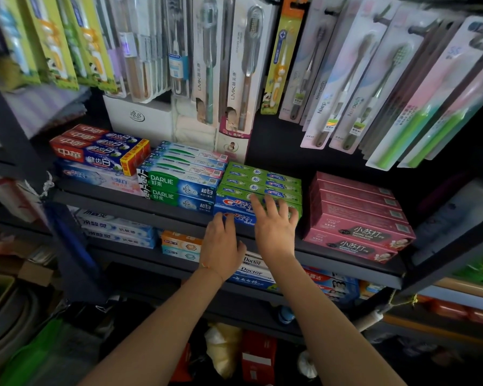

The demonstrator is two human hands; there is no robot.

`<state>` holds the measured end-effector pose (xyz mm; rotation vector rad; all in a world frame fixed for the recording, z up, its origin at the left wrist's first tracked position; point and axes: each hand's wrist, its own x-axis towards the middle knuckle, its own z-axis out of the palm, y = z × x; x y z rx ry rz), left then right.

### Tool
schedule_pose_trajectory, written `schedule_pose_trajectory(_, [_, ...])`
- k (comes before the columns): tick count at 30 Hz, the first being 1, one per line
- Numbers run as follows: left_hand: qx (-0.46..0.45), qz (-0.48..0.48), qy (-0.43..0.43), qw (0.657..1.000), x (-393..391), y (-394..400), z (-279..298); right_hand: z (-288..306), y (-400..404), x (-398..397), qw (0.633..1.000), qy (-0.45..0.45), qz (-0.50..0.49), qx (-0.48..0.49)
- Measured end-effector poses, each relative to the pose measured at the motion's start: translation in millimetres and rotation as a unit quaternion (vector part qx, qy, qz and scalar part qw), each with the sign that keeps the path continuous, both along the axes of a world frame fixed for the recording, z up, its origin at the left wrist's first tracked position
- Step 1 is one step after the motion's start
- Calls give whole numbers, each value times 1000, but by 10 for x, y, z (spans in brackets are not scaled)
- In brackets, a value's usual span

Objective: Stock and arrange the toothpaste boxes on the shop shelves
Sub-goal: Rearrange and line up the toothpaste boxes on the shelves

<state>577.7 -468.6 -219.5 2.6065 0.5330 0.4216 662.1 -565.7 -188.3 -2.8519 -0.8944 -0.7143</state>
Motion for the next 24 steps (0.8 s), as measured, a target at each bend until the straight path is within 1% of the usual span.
schedule_pose_trajectory(3, [9, 3, 2, 1000, 5, -10, 6, -25, -13, 57, 998, -10, 23, 51])
schedule_pose_trajectory(5, [33, -6, 1, 999, 3, -23, -7, -49, -23, 88, 996, -13, 41, 82])
schedule_pose_trajectory(8, [63, -31, -11, 997, 4, -46, -33, -85, -19, 137, 992, 1, 65, 107])
schedule_pose_trajectory(11, [61, -31, -18, 998, 13, -52, -35, -108, -22, 185, 988, 15, 80, 130])
schedule_pose_trajectory(16, [55, -33, -6, 998, 20, -48, -50, -116, -37, 246, 982, 28, 107, 153])
schedule_pose_trajectory(24, [55, -31, -9, 998, 24, -68, -44, -122, -109, 283, 977, 23, 141, 161])
